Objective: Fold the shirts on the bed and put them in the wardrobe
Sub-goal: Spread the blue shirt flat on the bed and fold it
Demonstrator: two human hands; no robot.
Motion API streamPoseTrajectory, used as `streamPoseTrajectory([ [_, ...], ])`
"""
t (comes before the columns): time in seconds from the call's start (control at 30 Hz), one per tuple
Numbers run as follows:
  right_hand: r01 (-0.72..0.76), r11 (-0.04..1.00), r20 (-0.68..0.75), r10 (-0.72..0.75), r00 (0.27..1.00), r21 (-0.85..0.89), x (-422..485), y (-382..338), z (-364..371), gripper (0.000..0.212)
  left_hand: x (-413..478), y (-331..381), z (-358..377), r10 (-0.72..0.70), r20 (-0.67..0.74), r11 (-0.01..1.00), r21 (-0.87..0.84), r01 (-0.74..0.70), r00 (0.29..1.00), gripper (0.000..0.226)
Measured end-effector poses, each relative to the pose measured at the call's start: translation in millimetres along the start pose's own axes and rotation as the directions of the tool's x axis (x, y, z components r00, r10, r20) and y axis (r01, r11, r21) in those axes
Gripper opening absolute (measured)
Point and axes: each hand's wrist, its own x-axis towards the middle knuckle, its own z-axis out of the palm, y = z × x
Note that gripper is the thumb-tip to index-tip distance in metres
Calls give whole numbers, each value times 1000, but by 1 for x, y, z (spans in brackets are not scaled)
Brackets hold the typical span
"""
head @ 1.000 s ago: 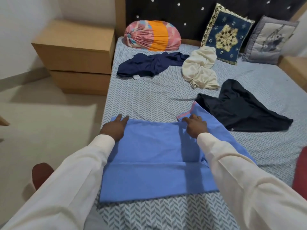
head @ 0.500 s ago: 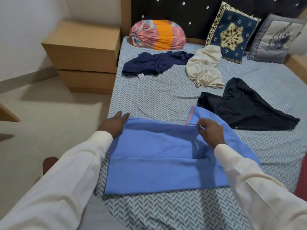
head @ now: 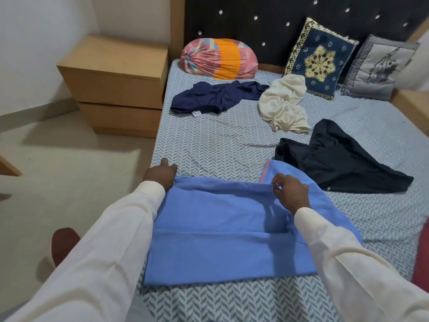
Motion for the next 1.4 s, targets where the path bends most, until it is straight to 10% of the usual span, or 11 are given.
streamPoseTrajectory([
  [0.53, -76, 992, -95, 86, 992, 105, 8, -15, 1, 8, -14, -31, 3, -83, -303, 812, -573, -112, 949, 20],
  [1.13, 90, 977, -92, -110, 990, -194, -92, 10, 14, 11, -137, -10, 63, 60, -303, 991, -98, -94, 951, 34],
  [1.3, 22, 989, -88, -35, 995, -147, -92, 4, 16, 22, -139, 18, 72, -22, -494, 961, -251, -119, 869, 45],
  [1.4, 110, 983, -159, -133, 978, -145, -95, -19, 31, 37, -136, 69, 80, 76, -296, 956, -252, -154, 952, 70],
])
